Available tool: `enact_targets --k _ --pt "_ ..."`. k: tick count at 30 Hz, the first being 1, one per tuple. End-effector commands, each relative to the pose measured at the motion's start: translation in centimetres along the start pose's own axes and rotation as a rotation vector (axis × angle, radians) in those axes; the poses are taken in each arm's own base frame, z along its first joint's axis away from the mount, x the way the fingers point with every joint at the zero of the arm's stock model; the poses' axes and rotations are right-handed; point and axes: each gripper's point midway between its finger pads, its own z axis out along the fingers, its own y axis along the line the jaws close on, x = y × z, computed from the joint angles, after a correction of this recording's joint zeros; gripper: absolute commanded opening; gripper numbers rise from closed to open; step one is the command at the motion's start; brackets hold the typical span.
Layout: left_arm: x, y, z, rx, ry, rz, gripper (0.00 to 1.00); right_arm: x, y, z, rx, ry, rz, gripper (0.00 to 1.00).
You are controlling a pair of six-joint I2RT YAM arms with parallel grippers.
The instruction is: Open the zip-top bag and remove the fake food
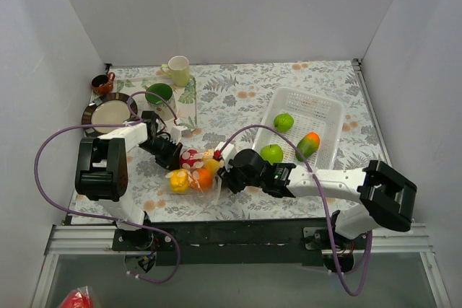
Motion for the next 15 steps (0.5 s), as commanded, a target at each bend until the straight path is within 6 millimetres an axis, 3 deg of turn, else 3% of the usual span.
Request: enact_targets --k 1,5,11,12,15 --pt "-0.4 0.7 -0.3 -0.04 -0.002 0.043 0.0 -1.3 0.2 1.2 -0.007 -0.061 -0.043 0.52" --pt "-0.2 0.6 -0.2 -0.036 0.001 0.041 0.0 -0.6 -0.7 2.5 0.048 -0.026 -0.057 0.62" --pt "-0.2 0.6 -0.2 -0.033 0.003 0.042 0.0 -0.3 -0.5 4.2 0.036 0.0 -0.075 0.74" --pt "-0.3 0.6 -0.3 -0.034 0.001 0.043 0.0 -0.4 -0.4 4.4 0.037 0.003 -0.072 0.82" --pt "-0.1 0.6 -0.3 -0.035 0.005 0.043 0.0 -0.4 -0.5 5.1 0.043 0.005 -0.066 0.85"
